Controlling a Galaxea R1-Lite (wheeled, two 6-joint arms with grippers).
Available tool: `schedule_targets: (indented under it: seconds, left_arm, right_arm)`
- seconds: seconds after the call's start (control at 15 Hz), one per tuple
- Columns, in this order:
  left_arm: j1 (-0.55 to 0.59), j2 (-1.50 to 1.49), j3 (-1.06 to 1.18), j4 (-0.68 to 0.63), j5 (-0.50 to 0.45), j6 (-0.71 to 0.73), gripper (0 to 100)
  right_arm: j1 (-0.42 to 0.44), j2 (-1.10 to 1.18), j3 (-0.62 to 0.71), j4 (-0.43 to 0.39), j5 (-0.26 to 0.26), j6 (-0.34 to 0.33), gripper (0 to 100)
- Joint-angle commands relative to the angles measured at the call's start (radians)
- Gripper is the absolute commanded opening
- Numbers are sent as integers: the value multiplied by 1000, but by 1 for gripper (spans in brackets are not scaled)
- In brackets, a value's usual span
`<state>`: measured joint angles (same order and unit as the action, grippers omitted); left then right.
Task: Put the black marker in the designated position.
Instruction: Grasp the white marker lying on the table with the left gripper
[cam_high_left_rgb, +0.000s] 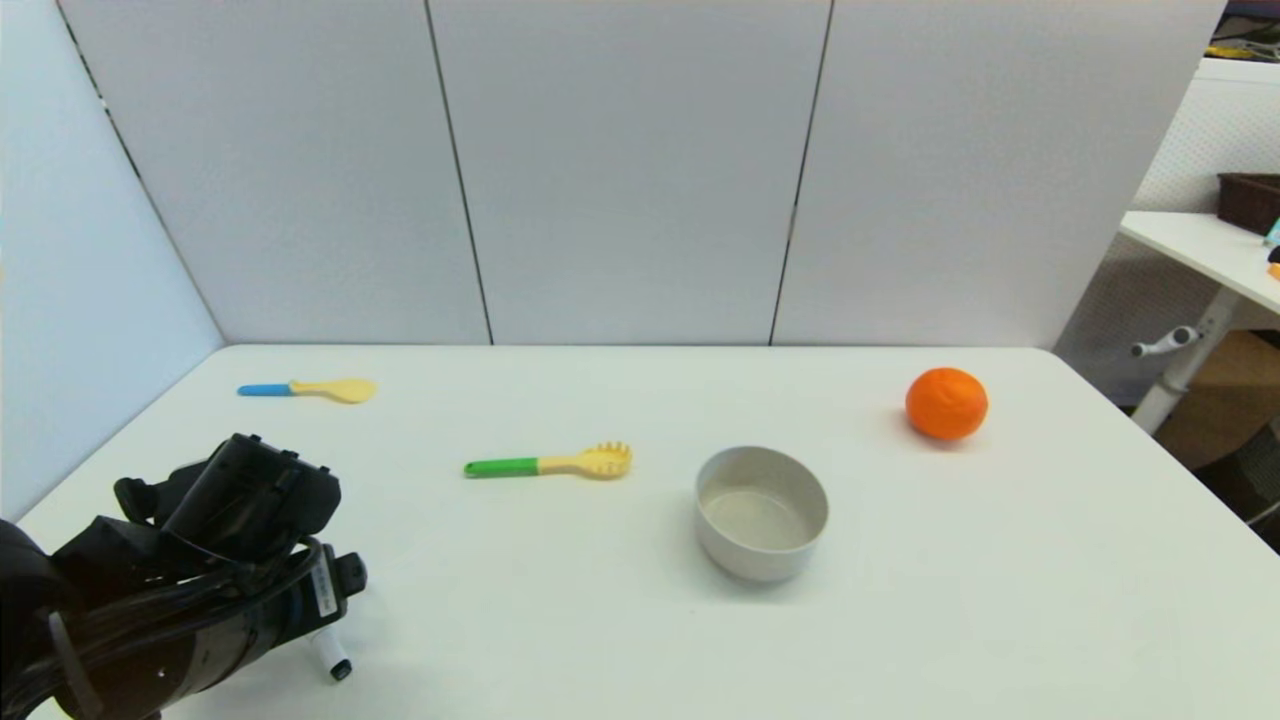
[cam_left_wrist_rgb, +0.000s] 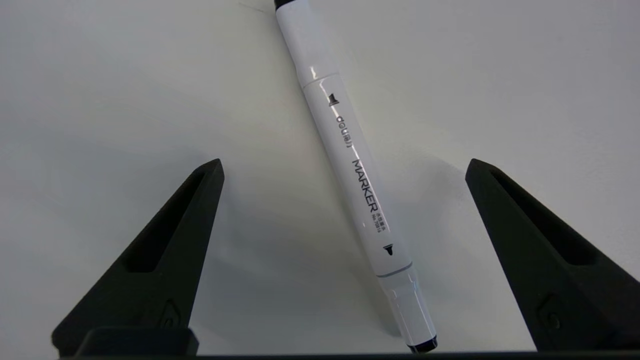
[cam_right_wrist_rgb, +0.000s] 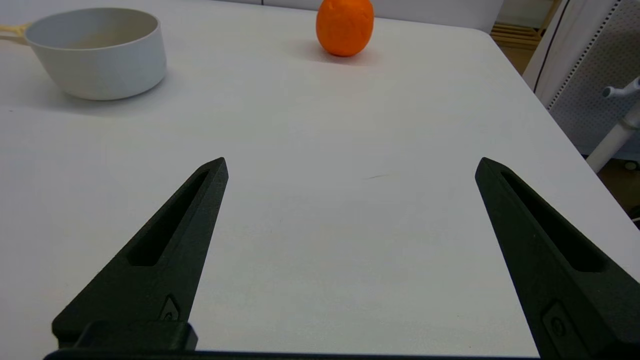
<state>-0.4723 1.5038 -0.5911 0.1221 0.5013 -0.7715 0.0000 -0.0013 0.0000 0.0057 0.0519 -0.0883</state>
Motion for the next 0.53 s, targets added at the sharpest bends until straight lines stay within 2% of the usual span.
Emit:
schedule_targets:
  seconds: [0.07, 0.53]
  left_arm:
    - [1, 10, 2, 5, -3, -6, 100]
    - [1, 26, 0, 11, -4, -5, 100]
  right_arm:
    - [0, 1, 0, 0, 0, -1, 100]
    - [0, 1, 0, 0, 0, -1, 100]
